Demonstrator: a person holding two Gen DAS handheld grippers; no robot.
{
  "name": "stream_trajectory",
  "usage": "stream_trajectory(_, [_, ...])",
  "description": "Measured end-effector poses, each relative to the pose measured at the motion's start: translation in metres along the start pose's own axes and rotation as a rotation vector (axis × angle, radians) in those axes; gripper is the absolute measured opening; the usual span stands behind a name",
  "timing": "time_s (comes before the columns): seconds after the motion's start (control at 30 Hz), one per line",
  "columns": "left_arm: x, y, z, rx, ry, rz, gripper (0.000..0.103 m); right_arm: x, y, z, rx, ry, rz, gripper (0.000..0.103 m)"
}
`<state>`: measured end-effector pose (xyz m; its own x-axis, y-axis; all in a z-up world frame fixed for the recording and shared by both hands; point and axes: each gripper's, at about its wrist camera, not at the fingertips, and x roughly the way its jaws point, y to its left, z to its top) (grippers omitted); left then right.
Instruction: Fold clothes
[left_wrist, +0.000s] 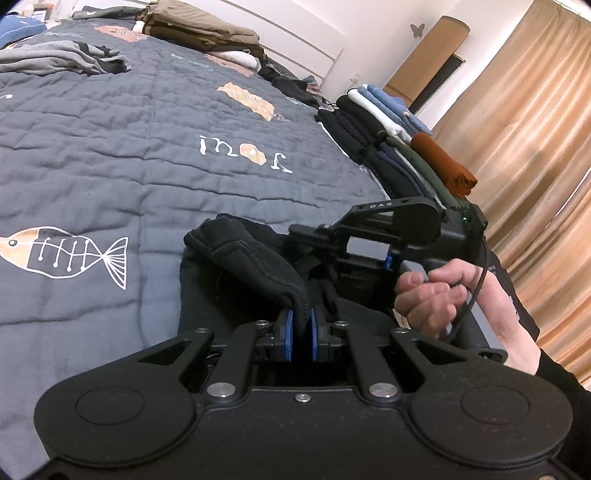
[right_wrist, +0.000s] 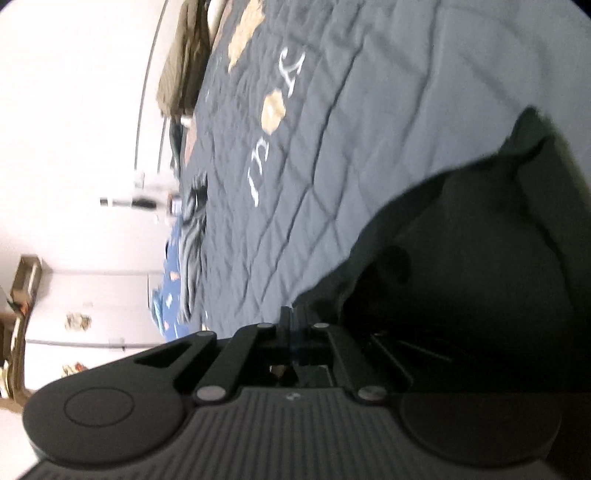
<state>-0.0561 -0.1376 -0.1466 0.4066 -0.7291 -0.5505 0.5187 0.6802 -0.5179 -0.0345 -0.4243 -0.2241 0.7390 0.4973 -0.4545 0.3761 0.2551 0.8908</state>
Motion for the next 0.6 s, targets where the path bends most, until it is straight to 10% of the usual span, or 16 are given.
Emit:
stream_trajectory(0.2, [-0.003, 0.000, 0.002, 0.006, -0.005, -0.001, 0.010, -0.008, 0.040, 0.005, -0.279, 0.068, -0.149, 0.018])
stream_trajectory(0.3, [-0.004, 0.001, 0.004, 0.010, -0.006, -0.005, 0.010, -0.017, 0.073, -0.014, -0.637, 0.036, -0.262, 0.042])
stream_trajectory(0.6, [0.000, 0.006, 0.004, 0.002, 0.013, -0.015, 0.010, -0.002, 0.102, -0.093, -1.690, 0.170, -0.439, 0.043])
